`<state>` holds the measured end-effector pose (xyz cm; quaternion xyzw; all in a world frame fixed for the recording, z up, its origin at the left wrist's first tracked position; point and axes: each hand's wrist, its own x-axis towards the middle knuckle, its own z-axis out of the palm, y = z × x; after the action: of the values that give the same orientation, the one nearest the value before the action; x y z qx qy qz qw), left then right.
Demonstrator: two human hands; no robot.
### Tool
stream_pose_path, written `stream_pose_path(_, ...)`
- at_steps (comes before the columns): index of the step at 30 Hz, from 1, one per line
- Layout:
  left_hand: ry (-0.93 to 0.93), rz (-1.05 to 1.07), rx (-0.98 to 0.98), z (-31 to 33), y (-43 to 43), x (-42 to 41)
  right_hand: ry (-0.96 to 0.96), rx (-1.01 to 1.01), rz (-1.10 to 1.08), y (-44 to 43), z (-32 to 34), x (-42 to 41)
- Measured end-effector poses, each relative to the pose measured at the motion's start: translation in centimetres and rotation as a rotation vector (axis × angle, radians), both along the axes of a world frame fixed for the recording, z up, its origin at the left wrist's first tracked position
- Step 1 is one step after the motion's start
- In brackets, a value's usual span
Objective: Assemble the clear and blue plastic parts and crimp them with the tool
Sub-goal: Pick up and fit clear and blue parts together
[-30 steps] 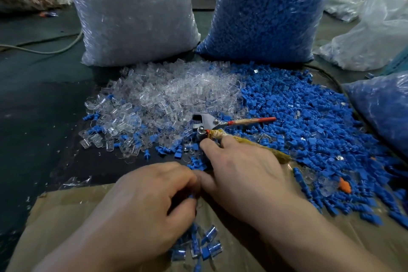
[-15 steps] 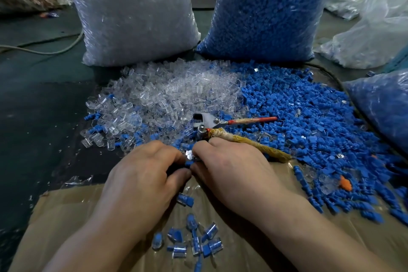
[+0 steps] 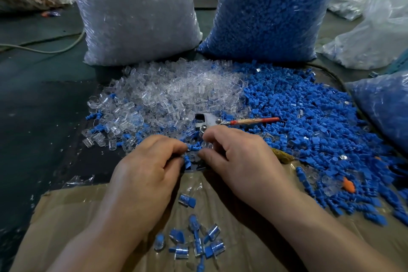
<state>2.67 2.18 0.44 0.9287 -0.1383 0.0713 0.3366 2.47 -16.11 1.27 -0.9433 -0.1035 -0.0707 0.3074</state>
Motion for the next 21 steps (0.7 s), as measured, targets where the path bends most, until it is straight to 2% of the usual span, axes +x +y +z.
stream_pose_path(6, -0.048, -0.042, 0.059, 0.13, -0.24, -0.25, -0.01, -0.008, 0.021, -0.05, -0.02, 0.03)
stream_pose_path(14, 0.073, -0.008, -0.303, 0.19, -0.67, -0.64, 0.013, 0.156, 0.067, 0.49, 0.18, -0.2)
stream_pose_path(21, 0.136, 0.06, -0.348, -0.11, -0.75, -0.66, 0.083, 0.262, -0.014, 0.74, 0.18, -0.52)
